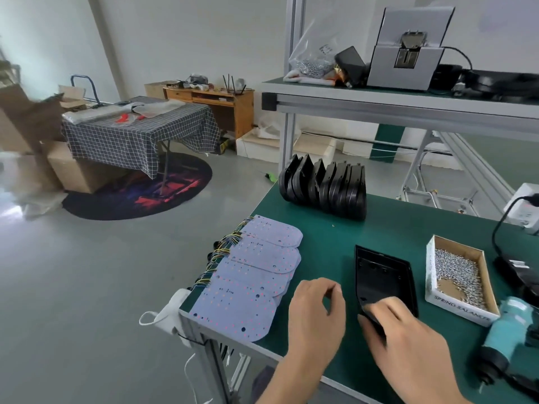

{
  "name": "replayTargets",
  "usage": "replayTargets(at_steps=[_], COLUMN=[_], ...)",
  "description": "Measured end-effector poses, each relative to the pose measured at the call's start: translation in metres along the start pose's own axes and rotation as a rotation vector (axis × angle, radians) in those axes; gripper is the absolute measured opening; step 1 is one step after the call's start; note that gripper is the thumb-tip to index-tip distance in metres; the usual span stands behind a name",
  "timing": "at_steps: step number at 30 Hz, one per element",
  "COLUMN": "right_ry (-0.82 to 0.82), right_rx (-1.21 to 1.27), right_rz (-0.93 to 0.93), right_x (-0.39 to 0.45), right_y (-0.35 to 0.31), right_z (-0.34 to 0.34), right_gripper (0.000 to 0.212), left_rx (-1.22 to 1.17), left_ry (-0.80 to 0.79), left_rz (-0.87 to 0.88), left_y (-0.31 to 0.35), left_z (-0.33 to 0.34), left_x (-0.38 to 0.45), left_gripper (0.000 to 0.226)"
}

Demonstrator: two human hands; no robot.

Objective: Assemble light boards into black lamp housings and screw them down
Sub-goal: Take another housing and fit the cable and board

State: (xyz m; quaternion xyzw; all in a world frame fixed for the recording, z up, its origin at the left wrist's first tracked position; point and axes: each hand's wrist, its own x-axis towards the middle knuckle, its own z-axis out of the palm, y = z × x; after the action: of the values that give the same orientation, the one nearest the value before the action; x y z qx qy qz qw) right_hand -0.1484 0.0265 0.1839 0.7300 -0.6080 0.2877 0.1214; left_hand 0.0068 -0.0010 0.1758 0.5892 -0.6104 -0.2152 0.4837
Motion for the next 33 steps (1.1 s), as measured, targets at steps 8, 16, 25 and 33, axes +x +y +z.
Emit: replayTargets(at_steps=[8, 16, 25, 33], right_ry=[-0.226, -0.688, -0.774, -0.78], right_rx=[0.306, 0.164, 0.013, 0.137], right_rz=[-0.148, -0.316, -0.401, -0.292], right_x=[0.036, 0.079, 0.07, 0.074], right_y=[-0.076, -0.165, -0.178, -0.182], right_z=[0.028, 0.064, 0.07, 0.07], right_gripper=[0.003, 0.089, 0.1, 0.07], left_rx=[0.473, 0.421, 0.316, 0.111], left_ry=[0.272, 0.272, 0.326, 0.49], left_rz=[-0.201, -0.416, -0.373, -0.359], left_y=[-0.047, -0.083, -0.105, -0.098], left_z=[-0.096, -0.122, -0.128, -0.144], left_x=[-0.02, -0.037, -0.046, -0.039], left_gripper=[0.024, 0.052, 0.06, 0.041])
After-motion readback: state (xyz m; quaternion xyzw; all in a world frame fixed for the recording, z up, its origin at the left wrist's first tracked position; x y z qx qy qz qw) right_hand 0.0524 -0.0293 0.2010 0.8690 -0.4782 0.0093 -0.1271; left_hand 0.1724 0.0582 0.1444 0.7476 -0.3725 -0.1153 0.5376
